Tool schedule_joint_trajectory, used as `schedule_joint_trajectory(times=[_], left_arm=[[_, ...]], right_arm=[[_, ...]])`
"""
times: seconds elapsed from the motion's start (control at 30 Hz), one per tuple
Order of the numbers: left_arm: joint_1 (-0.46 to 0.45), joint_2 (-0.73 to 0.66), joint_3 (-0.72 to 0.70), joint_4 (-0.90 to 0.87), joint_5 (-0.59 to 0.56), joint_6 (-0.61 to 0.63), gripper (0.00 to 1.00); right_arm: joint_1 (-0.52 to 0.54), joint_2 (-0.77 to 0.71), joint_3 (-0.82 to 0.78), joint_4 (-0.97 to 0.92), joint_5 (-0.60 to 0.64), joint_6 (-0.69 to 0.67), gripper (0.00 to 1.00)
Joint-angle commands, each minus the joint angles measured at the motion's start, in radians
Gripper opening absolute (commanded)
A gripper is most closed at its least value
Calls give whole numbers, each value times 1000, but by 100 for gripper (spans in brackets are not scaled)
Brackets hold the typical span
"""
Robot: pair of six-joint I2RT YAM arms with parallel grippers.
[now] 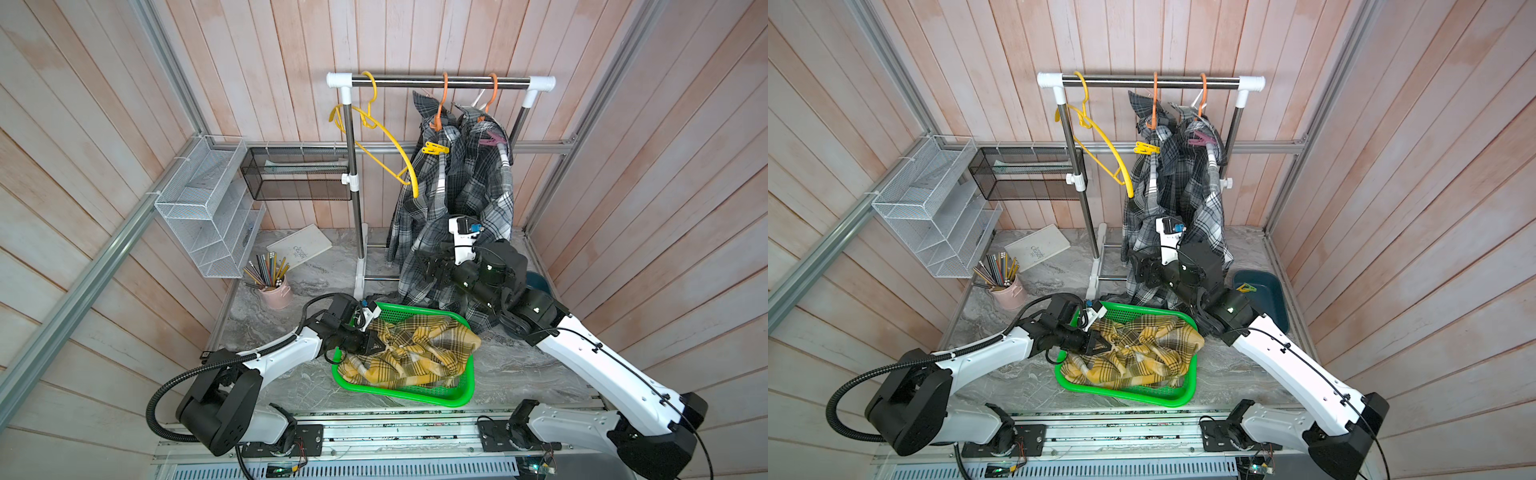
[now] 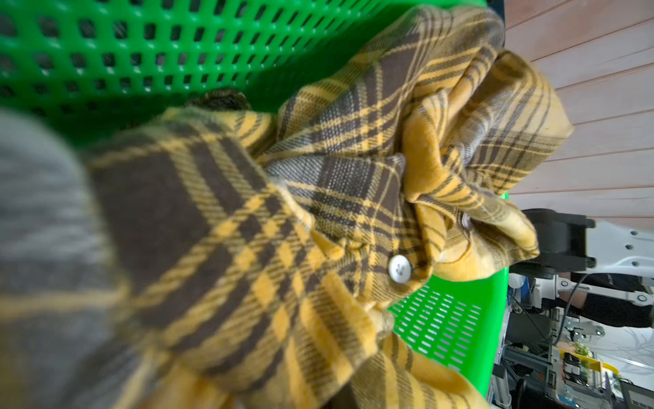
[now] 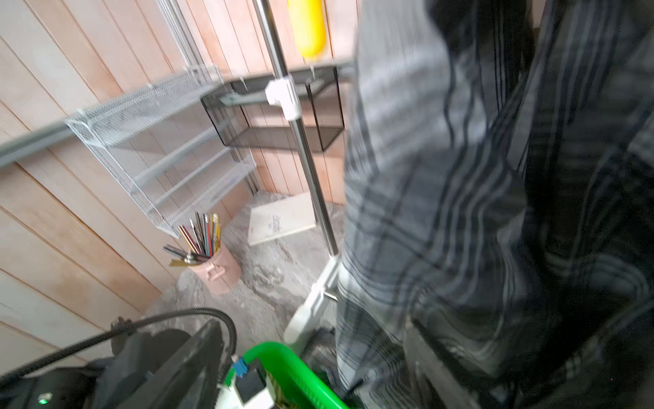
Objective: Remove the clothespins securing long-sleeve shirts to the hanger
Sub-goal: Adjust the long-sleeve shirt at the bin.
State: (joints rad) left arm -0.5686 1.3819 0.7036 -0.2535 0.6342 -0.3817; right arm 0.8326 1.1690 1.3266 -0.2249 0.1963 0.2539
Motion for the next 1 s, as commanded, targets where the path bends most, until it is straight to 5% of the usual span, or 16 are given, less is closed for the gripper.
schedule_joint_trajectory(times=[0.0,0.1,0.43,0.6,0.83,0.97], left_arm=[[-2,-81,-12,48,-95,-19,20],[-2,-177,-4,51,-159,-4,47],[-1,-509,20,71,-411,87,99],[11,-603,16,112,-485,134,100],[95,-667,6,253,-487,162,100],[135,-668,5,317,-479,162,100]], right_arm=[[103,36,107,-45,216,-138,91],[214,21,123,77,388,-291,93],[228,159,400,34,542,-433,98],[160,169,551,-79,522,-337,98],[-93,283,851,-385,91,-127,88],[-128,338,897,-436,1,-97,85]])
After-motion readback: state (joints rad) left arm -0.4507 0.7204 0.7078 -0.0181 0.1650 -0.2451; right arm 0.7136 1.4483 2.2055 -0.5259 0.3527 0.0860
